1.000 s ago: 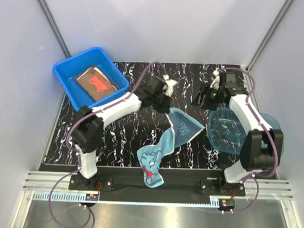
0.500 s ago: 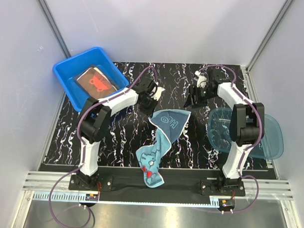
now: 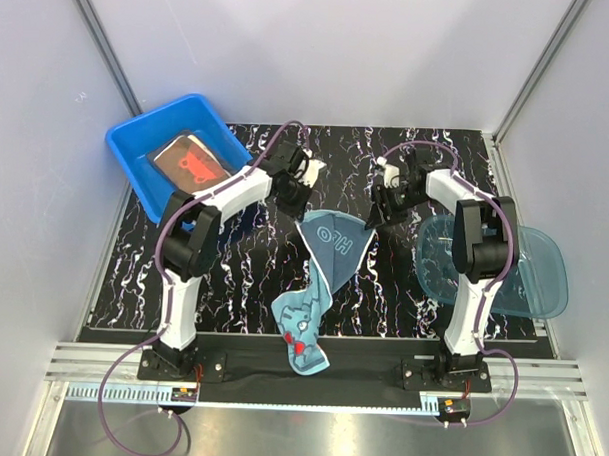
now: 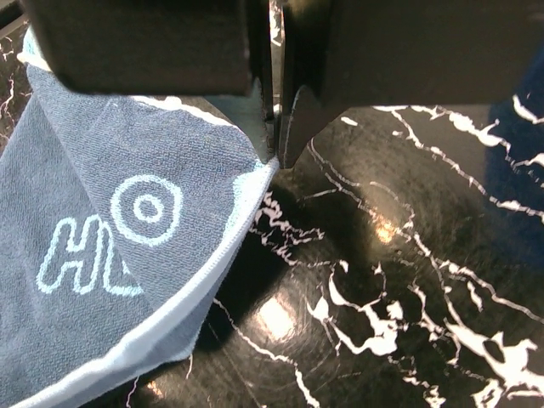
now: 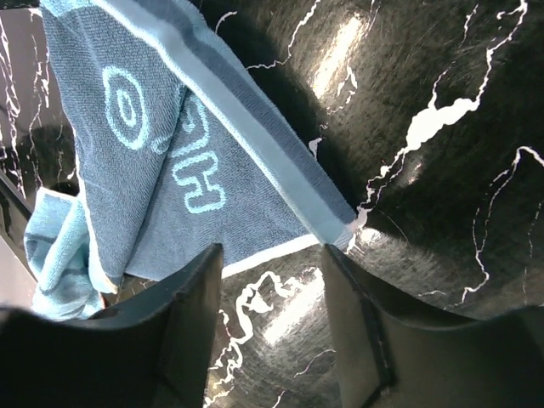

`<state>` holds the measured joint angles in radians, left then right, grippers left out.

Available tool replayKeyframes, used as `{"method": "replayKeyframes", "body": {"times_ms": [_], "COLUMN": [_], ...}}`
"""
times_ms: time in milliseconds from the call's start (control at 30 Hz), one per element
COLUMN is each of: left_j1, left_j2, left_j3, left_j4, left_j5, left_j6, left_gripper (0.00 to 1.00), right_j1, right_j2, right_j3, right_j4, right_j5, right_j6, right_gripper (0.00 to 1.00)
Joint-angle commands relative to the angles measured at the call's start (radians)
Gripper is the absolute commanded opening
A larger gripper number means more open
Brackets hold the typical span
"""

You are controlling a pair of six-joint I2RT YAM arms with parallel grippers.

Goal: Fold and stack the towels
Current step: Flatten out the crumpled towel

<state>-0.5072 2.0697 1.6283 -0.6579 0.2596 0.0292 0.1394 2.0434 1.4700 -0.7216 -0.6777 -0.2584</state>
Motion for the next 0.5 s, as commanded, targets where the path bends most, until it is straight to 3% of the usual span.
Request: {"method": "replayKeyframes", "body": {"times_ms": [0, 67, 467], "left_j1": [-0.001, -0.001, 0.016], "left_j2": [0.026, 0.038, 0.075], "left_j3": [0.054, 0.062, 0.087], "left_j4": [0.017, 0.014, 0.009], "left_j5": [0.035, 0.035, 0.027], "left_j6": [0.015, 0.014, 0.026], "left_gripper": [0.0, 0.0, 0.0], "right_j1": [0.002, 0.003, 0.017], "right_j2": [-0.014, 0.0, -0.005], "right_j3": [-0.016, -0.013, -0.036], "right_j4": [0.059, 0.076, 0.172], "right_j5": [-0.027, 0.021, 0.104], "right_j6": [-0.031, -0.021, -0.045], "right_gripper": [0.6, 0.66, 0.6]}}
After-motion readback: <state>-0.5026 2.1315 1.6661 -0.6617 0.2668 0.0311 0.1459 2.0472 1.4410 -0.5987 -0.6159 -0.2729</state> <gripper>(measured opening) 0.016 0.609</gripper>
